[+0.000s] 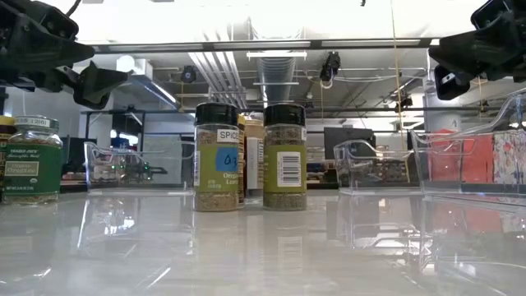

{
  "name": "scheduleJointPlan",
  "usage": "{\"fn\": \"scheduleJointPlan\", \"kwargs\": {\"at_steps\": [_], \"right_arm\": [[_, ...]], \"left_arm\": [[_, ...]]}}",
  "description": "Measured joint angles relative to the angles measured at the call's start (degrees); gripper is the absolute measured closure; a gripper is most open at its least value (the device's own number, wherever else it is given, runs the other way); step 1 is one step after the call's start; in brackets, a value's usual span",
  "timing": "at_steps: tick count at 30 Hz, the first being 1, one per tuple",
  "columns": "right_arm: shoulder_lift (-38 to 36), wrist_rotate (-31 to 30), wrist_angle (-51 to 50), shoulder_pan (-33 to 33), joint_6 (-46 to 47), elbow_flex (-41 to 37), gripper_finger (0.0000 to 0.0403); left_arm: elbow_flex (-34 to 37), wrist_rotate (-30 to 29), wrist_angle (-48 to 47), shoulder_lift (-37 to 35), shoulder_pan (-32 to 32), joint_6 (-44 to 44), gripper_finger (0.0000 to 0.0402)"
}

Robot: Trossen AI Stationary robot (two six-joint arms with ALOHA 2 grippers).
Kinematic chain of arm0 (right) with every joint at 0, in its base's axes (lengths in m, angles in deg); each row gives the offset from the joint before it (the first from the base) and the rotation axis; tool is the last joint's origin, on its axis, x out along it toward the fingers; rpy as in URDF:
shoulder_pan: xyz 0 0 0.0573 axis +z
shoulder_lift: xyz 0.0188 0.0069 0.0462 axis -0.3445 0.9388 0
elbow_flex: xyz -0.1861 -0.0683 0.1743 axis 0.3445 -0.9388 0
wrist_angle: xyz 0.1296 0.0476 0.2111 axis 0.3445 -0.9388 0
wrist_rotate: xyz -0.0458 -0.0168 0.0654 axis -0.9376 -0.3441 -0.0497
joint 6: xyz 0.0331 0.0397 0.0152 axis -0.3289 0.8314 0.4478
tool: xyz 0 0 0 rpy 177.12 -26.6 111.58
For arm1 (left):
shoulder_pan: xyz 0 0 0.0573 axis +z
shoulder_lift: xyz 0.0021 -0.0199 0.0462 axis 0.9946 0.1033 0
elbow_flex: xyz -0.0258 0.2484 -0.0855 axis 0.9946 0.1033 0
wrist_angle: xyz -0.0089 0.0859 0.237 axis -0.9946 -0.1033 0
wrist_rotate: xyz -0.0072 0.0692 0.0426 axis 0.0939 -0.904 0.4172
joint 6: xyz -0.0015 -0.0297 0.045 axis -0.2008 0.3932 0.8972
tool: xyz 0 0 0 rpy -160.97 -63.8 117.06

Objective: Sort spices by type

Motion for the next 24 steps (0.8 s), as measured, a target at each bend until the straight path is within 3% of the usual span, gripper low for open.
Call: {"fn": "scheduleJointPlan", "kwargs": {"at_steps": [10, 24], "right_arm": [[0.00, 0.00, 0.00, 0.00, 0.00, -0.01, 0.0344], [0.00, -0.02, 0.00, 0.01, 0.01, -0.01, 0.0316]], "left_arm": [[0.00, 0.00, 0.01, -0.01, 0.01, 0.02, 0.0122], [0.00, -0.01, 0.01, -0.01, 0.01, 0.00, 0.0122]]}}
